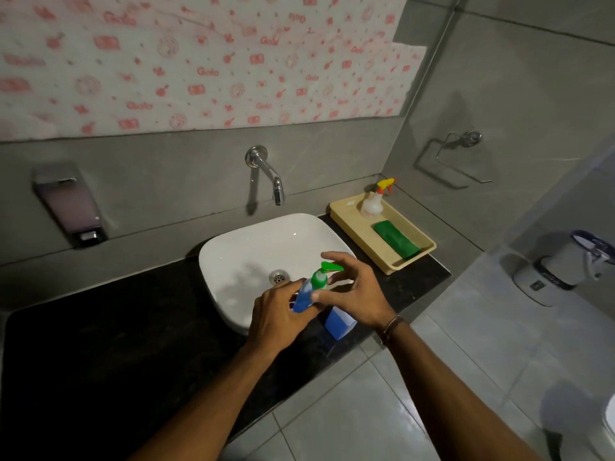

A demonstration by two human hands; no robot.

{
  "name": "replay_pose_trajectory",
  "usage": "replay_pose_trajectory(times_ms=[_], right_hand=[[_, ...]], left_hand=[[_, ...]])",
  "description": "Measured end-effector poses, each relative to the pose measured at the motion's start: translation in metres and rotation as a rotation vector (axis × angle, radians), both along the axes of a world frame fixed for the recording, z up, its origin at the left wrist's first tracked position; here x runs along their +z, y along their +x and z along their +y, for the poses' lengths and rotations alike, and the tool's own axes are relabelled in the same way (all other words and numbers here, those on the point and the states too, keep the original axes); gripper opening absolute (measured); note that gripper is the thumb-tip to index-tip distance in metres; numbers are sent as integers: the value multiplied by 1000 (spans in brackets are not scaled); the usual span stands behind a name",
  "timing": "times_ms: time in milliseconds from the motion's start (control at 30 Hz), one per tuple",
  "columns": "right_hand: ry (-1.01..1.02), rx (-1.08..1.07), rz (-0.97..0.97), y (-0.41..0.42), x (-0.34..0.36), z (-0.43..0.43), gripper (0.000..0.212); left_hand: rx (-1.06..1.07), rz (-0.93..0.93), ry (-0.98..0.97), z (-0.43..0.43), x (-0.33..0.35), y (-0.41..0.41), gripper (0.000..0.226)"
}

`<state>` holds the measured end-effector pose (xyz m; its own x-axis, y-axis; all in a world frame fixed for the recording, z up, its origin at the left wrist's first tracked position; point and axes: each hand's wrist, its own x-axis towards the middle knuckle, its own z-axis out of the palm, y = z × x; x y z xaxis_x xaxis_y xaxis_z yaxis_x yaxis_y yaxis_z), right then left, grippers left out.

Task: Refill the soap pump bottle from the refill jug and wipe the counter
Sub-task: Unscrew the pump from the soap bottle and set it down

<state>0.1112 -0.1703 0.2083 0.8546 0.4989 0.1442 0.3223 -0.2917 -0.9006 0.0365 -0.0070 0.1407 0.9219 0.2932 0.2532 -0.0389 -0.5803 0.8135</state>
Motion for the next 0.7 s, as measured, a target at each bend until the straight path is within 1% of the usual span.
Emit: replay_pose_trajectory(times_ms=[33, 67, 100, 167, 200, 233, 300, 367, 400, 467, 500, 533, 567, 600, 633, 667, 700], right_hand=[[-3, 1, -29, 0, 1, 2, 48], [23, -1, -28, 3, -1, 0, 36], [64, -20, -1, 5, -1, -4, 29], [129, -34, 73, 3, 0, -9, 36], [123, -25, 67, 0, 3, -8, 37], [87, -14, 21, -3, 7, -5, 37], [-4, 21, -71, -9, 11, 4, 30], [18, 41, -57, -5, 10, 5, 20], [40, 31, -18, -2, 9, 2, 21], [118, 12, 104, -2, 10, -3, 38], [124, 7, 126, -4, 11, -3, 46], [91, -13, 84, -7, 12, -2, 52], [36, -32, 26, -8, 12, 1, 54], [-2, -51, -20, -9, 14, 3, 50], [-15, -49, -41, -8, 14, 5, 41], [-3, -25, -38, -5, 14, 4, 31], [16, 6, -10, -2, 14, 1, 26]], left_hand=[[5, -5, -2, -1, 2, -1, 40], [19, -11, -8, -2, 4, -1, 39], [36, -18, -11, -2, 5, -3, 38], [44, -23, -2, 0, 7, -4, 39], [34, -21, 3, 0, 7, -5, 41], [22, -16, 2, -1, 8, -5, 42], [10, -10, -10, -3, 9, -5, 42], [28, -9, 0, -5, 11, -4, 42], [47, -6, -1, -5, 11, -4, 42], [61, -1, -8, -2, 12, -4, 41], [51, -3, -5, -2, 13, -4, 41], [39, -7, -2, -2, 14, -4, 42], [31, -8, -6, -3, 15, -4, 42], [29, -7, -10, -4, 16, -4, 42], [33, -7, -10, -4, 17, -3, 42], [41, -4, -5, -5, 17, -3, 42], [51, 4, -3, -5, 16, -2, 42]])
